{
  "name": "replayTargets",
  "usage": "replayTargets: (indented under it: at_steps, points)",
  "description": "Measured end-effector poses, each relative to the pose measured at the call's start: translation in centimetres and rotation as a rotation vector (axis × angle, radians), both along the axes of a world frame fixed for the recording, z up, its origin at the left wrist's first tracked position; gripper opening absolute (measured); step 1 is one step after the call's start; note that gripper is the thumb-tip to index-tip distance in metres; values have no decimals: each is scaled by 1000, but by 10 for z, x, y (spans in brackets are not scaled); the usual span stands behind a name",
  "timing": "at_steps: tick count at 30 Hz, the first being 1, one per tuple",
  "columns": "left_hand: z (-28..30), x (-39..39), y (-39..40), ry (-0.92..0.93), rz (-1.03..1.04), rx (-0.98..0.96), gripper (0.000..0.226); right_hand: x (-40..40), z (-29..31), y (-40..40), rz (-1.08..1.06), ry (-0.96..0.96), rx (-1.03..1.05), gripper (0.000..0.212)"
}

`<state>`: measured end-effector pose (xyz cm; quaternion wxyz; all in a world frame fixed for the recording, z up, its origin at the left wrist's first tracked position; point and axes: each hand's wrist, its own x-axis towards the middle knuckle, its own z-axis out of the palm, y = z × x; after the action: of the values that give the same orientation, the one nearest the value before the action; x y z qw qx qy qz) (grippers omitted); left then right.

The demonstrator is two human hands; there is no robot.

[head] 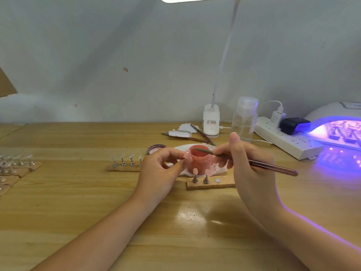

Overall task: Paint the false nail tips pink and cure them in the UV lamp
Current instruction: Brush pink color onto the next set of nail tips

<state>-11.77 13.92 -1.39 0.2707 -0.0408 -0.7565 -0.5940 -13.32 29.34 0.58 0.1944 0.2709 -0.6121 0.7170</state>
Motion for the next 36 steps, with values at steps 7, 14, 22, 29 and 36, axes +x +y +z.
replayTargets:
  at_steps: [7, 14, 22, 29, 36]
  points:
    - [0, 0, 0, 5, -4, 0, 4, 1, -2, 0, -4, -25, -14, 46]
    - [1, 0, 0, 3, 10, -21, 5, 4, -3, 0, 18, -45, 33, 52]
    - [0, -1, 0, -11, 27, 16, 5, -18, 9, 18, -76, -9, 7, 46]
    - [-3, -3, -1, -29, 52, 93, 15, -47, -7, 47, -188, 53, 367, 33]
    - [-3, -3, 0, -76, 78, 56, 13, -54, -12, 53, -85, -77, 510, 42]
